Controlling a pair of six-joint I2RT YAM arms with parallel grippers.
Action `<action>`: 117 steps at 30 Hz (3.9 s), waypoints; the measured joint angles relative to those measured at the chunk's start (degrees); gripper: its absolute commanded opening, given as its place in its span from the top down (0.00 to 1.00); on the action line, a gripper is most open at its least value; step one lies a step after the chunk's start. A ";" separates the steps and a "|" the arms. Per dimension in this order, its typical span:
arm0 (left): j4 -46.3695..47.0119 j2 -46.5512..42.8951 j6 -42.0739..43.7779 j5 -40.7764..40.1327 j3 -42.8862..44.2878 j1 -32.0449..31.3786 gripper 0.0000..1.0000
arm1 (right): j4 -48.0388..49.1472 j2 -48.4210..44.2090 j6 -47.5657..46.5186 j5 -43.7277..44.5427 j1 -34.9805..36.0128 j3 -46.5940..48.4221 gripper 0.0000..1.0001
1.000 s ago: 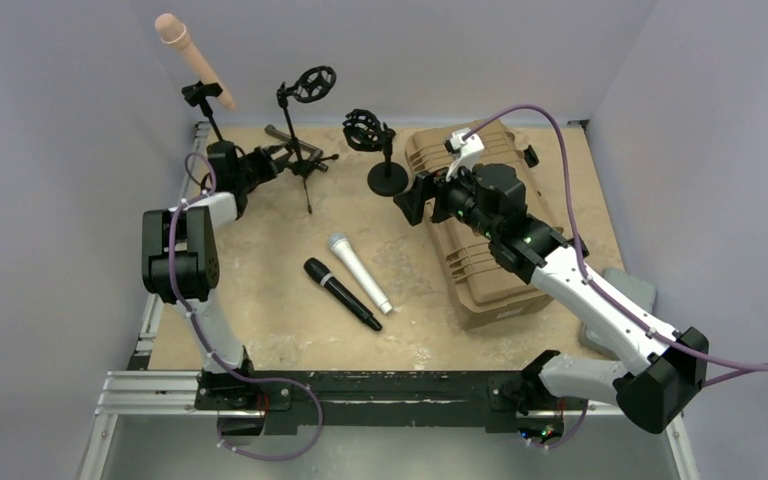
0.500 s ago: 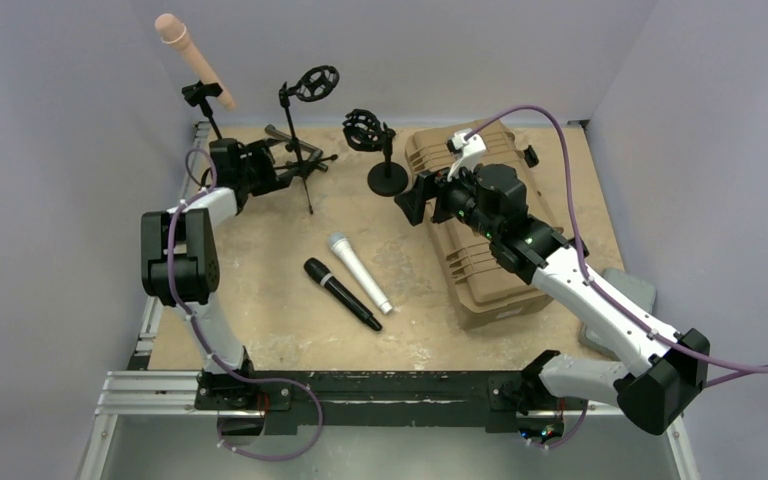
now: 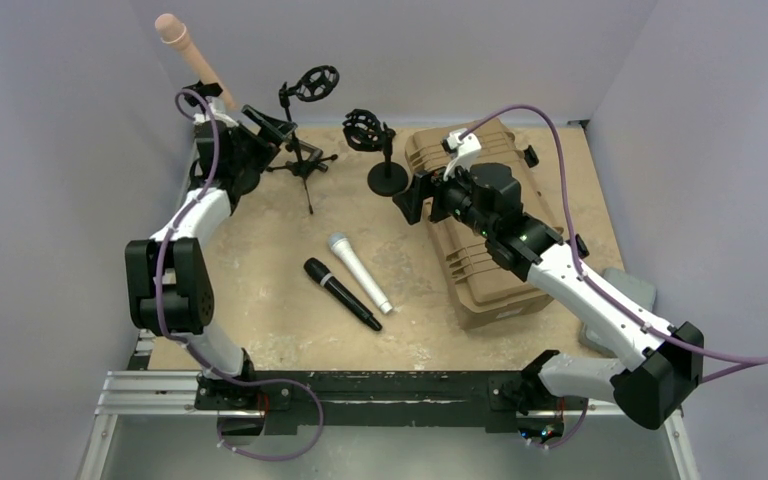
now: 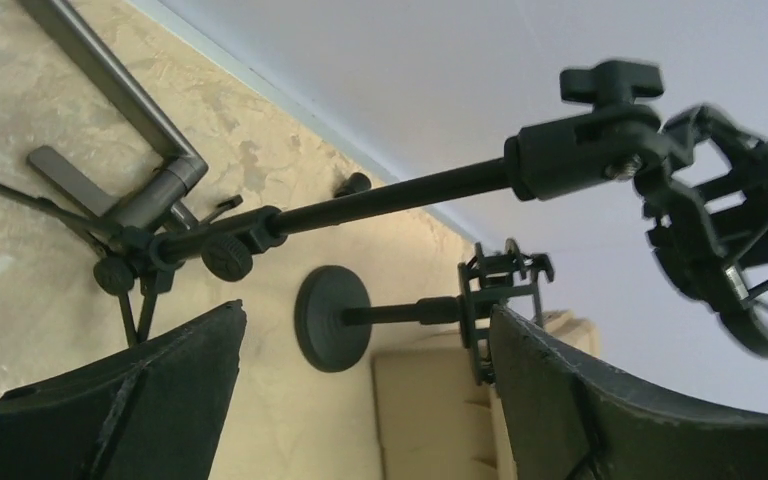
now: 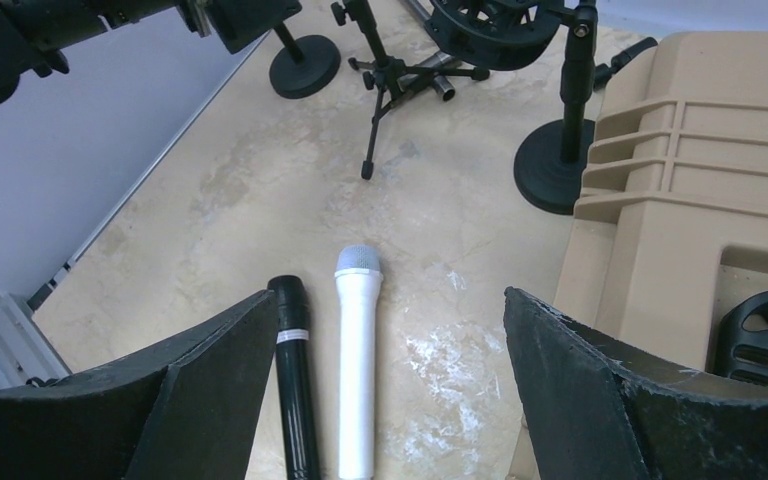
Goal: Remove the microphone from the stand
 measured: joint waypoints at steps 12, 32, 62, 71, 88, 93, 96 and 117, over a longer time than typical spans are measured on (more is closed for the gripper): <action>-1.79 7.43 16.09 8.39 3.78 0.28 0.45 | -0.09 -0.39 -0.04 0.37 0.00 0.00 0.19; -4.11 11.41 16.11 6.03 6.69 1.05 0.55 | -0.63 -0.44 -0.04 0.63 0.00 0.00 0.19; -0.52 16.11 10.10 8.68 9.46 1.73 1.00 | -1.03 -0.44 0.00 0.92 0.00 0.00 0.19; -1.38 17.70 -8.20 13.62 9.57 3.17 1.00 | -1.01 -0.44 0.02 0.87 0.00 0.00 0.19; 10.54 19.65 -51.69 15.61 3.19 3.87 0.99 | -1.01 -0.42 0.04 0.87 0.00 0.00 0.19; 16.61 20.04 -56.70 13.84 0.83 3.89 0.48 | -1.01 -0.39 0.04 0.85 0.00 0.00 0.19; 19.26 21.07 -58.05 12.02 0.20 4.04 0.35 | -0.98 -0.20 0.09 0.79 0.00 0.00 0.19; -3.06 -10.56 -18.01 8.35 -14.80 4.37 0.33 | -0.90 0.33 0.17 0.76 0.00 0.00 0.19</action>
